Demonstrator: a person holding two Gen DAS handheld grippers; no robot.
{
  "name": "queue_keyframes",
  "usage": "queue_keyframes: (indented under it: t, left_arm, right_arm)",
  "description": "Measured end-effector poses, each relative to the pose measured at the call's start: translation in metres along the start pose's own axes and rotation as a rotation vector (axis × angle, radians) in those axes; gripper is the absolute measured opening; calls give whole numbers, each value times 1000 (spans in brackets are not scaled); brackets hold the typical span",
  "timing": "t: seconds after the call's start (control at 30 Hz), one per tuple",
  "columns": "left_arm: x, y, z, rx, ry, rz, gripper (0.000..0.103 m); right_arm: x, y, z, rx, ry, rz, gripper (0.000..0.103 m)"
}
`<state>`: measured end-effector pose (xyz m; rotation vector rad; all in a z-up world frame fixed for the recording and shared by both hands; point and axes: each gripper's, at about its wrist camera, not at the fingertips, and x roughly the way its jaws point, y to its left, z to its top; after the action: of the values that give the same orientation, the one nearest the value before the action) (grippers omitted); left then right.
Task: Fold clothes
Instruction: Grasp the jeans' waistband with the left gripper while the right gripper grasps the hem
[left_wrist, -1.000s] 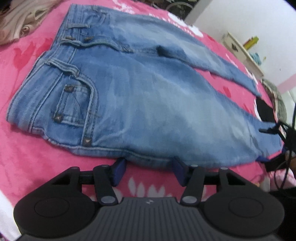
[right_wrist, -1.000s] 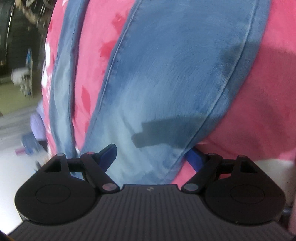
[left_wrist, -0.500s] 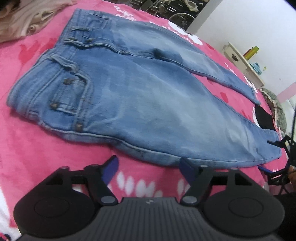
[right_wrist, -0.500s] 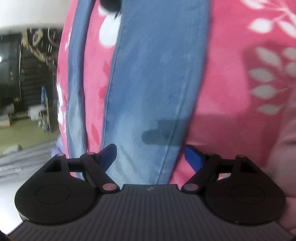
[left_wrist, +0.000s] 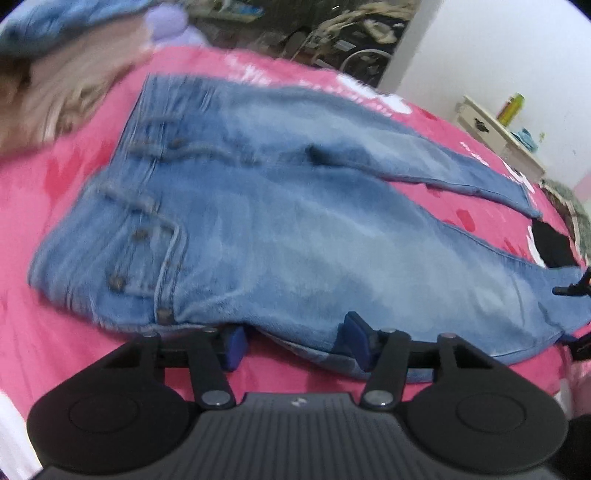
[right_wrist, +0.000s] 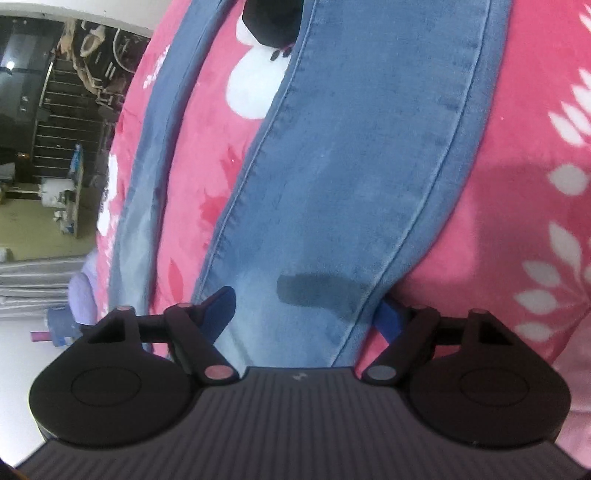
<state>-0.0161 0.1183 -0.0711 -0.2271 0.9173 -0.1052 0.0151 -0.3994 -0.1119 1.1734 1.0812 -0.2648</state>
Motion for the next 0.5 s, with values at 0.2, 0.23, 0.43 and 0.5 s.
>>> queue_keyframes:
  t: [0.2, 0.23, 0.43, 0.5]
  left_arm:
    - [1, -1, 11, 79, -32, -25, 56]
    - [4, 1, 11, 77, -11, -36, 56]
    - [15, 23, 7, -26, 142, -97, 55]
    - [17, 30, 14, -83, 167, -106, 48]
  right_arm:
    - [2, 14, 2, -54, 37, -20, 56]
    - [2, 16, 4, -44, 32, -17, 54]
    - [-1, 16, 10, -27, -12, -23, 44]
    - [-1, 11, 13, 2, -30, -25, 41]
